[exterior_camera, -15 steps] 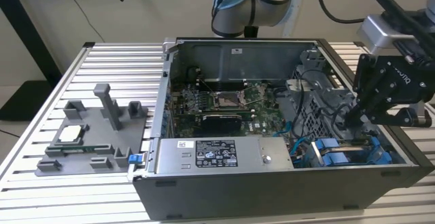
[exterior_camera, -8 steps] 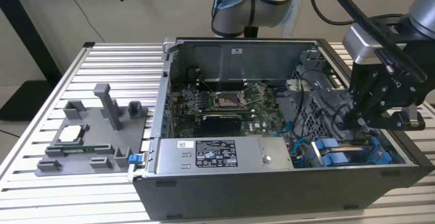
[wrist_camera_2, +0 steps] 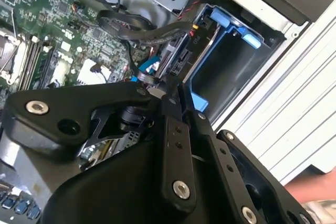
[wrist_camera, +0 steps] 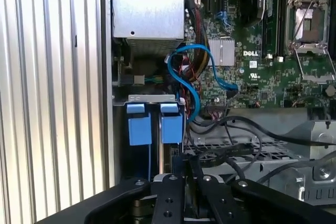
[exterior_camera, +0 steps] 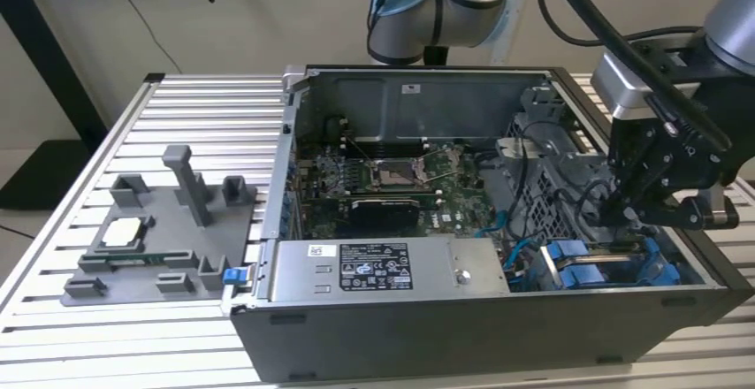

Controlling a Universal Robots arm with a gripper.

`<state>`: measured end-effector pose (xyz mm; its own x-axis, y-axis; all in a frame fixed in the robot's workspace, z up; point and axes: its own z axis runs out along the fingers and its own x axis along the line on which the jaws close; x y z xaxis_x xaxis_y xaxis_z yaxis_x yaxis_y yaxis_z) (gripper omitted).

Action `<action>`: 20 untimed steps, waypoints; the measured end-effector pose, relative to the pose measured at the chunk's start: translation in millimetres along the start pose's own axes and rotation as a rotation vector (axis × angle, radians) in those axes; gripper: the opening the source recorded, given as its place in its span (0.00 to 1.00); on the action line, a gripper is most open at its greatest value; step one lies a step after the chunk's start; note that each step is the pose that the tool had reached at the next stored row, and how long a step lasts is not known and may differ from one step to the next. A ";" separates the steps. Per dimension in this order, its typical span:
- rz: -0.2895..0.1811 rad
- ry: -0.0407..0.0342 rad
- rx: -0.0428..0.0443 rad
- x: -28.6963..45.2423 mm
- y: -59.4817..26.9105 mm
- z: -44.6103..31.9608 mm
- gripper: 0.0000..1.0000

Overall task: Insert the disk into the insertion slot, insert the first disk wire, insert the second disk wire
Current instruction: 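Insert the second disk wire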

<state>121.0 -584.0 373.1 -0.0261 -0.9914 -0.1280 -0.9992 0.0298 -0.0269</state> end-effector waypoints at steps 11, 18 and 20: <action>0.005 -0.0008 0.0352 1.8 0.3 13.8 0.00; 0.005 -0.0008 0.0371 1.9 0.1 14.9 0.00; 0.004 -0.0012 0.0449 2.0 0.2 15.9 0.00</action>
<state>121.3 -584.0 357.0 -0.0298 -0.9911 -0.1294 -0.9967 0.0392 -0.0709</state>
